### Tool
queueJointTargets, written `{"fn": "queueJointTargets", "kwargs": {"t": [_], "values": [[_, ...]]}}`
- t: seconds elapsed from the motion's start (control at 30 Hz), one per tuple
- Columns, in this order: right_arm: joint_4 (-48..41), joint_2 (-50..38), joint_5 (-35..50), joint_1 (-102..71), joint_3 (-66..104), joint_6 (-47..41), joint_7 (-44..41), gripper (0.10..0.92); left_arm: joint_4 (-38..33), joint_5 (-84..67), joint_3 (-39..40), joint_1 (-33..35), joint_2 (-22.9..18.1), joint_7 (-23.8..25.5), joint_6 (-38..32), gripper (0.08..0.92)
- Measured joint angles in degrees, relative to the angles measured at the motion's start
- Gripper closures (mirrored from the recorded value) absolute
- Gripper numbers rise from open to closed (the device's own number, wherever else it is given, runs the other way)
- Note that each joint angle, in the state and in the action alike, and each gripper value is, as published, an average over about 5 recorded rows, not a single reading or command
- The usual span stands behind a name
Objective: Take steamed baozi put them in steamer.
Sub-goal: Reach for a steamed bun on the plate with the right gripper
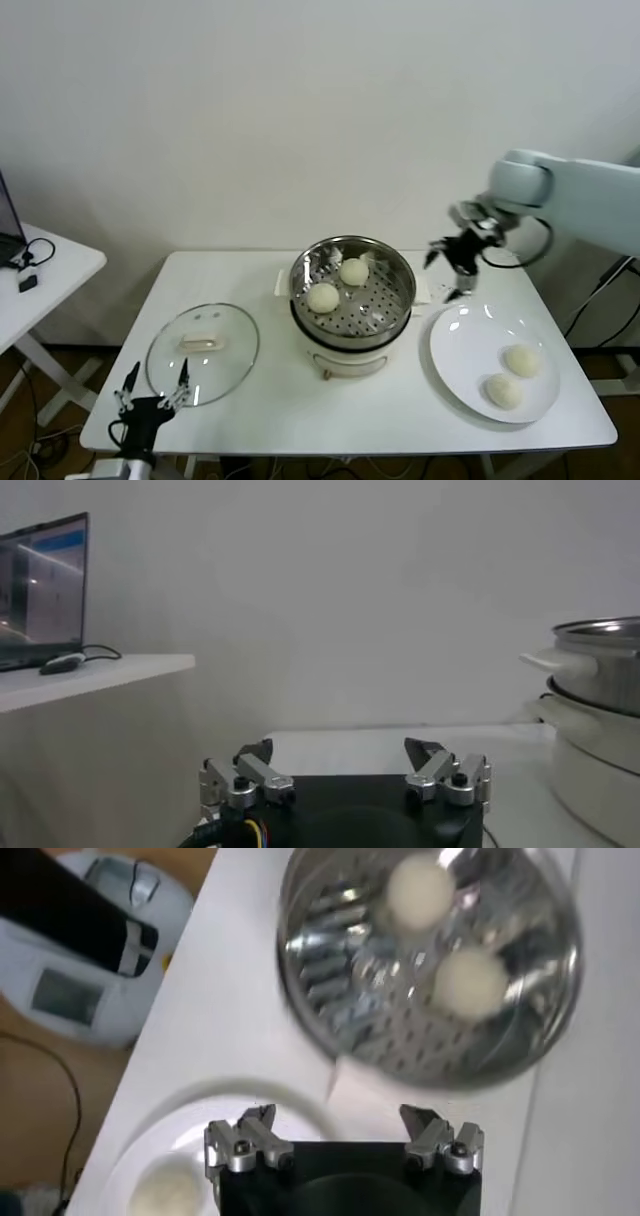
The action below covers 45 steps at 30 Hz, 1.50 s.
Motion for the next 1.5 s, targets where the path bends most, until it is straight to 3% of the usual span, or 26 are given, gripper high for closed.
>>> {"fn": "queueJointTargets", "kwargs": {"t": [0.53, 1.5], "values": [[-0.05, -9.94, -14.81, -21.76, 13.86, 0.65, -0.34, 0.203, -0.84, 1.76, 0.67, 0.64, -1.5, -0.04, 0.3, 0.177], [-3.44, -9.84, -21.95, -37.15, 23.52, 0.86, -0.04, 0.203, -0.05, 1.93, 0.47, 0.56, -1.78, -0.09, 0.17, 0.177]]}}
